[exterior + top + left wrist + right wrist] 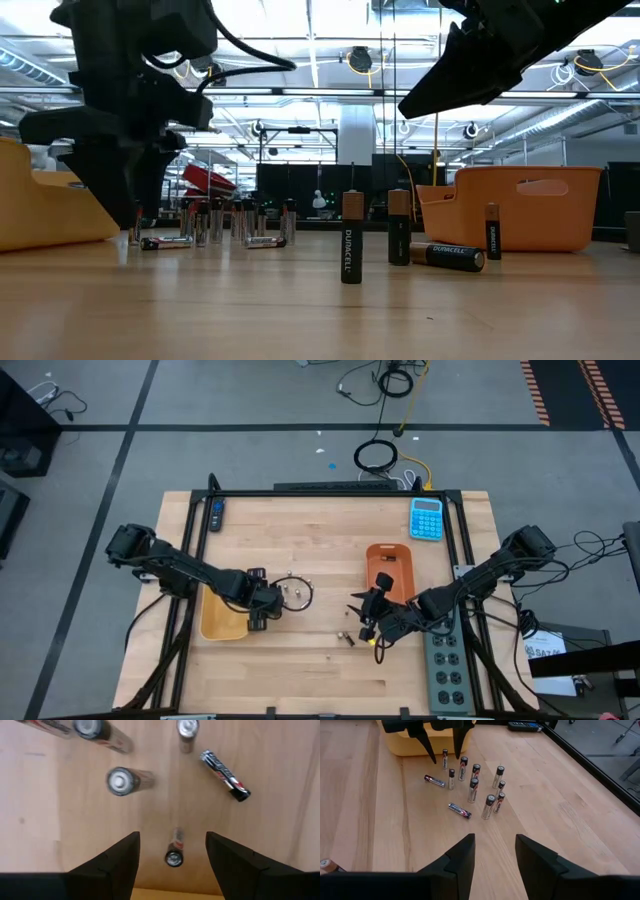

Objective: Sort batteries
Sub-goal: Put the silver battery into the yellow bin

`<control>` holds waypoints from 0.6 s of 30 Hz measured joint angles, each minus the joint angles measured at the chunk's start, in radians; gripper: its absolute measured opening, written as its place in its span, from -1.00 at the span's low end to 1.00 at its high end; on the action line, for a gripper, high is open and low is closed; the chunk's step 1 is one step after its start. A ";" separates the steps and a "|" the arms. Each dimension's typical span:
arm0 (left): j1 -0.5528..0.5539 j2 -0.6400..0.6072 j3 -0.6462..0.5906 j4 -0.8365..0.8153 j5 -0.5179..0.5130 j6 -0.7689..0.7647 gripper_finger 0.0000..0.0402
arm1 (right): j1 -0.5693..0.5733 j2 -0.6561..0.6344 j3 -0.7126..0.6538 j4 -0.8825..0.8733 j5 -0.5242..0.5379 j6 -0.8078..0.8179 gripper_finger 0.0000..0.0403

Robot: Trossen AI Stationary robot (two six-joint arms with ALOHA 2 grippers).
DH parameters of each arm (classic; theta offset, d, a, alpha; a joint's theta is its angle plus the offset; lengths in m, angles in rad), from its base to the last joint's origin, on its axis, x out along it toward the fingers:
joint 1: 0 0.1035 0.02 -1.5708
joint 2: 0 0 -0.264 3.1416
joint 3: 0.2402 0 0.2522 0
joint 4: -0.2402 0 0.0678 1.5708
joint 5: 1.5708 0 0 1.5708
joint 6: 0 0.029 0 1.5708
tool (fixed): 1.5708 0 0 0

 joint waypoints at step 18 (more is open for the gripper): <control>0.032 0.000 -0.050 0.090 0.052 0.014 -0.84 | 0.000 0.000 0.000 0.000 0.000 0.000 -0.34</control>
